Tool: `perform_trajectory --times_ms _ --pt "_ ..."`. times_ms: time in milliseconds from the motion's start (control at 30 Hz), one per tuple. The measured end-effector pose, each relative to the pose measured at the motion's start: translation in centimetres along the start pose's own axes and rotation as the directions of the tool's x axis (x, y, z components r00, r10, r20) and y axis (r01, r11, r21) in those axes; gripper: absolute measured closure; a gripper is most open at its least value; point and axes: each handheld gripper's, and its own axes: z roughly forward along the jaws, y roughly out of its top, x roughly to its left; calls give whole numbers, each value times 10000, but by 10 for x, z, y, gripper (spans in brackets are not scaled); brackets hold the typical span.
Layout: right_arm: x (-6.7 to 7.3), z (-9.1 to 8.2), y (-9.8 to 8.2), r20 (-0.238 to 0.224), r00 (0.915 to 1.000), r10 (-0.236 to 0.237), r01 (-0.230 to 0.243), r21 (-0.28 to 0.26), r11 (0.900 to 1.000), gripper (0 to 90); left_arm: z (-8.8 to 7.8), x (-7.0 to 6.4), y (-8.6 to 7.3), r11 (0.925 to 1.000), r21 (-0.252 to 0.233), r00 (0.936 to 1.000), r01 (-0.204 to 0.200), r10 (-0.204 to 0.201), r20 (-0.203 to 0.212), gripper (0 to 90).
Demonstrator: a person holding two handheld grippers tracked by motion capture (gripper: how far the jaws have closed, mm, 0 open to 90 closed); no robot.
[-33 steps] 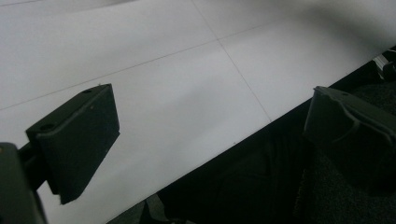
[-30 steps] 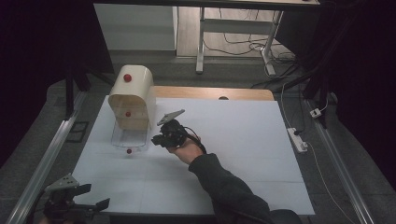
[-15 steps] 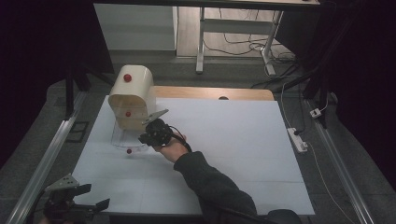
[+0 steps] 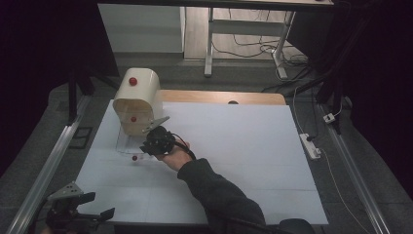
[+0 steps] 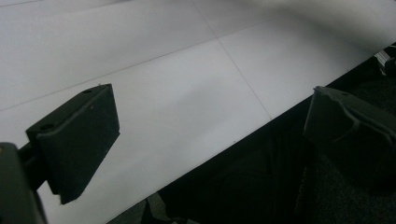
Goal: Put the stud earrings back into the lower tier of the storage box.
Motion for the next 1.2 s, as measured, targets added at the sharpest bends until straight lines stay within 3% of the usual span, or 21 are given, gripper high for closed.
perform_trajectory --times_ms 300,700,933,1200 --pt "-1 -17 -4 -186 9998 79 -75 205 9998 504 0 0 0 10000 -35 10000 52 -52 30 30" --pt "2 -47 -20 15 9997 235 -236 325 9992 202 0 0 0 10000 -24 10000 36 -36 15 30" --pt "1 -64 -33 92 9995 300 -303 368 9989 90 0 1 0 9999 -46 9999 92 -92 41 30" --pt "-3 -81 -50 335 9992 240 -259 575 9980 26 -1 1 -1 9999 -81 9999 103 -102 29 30"
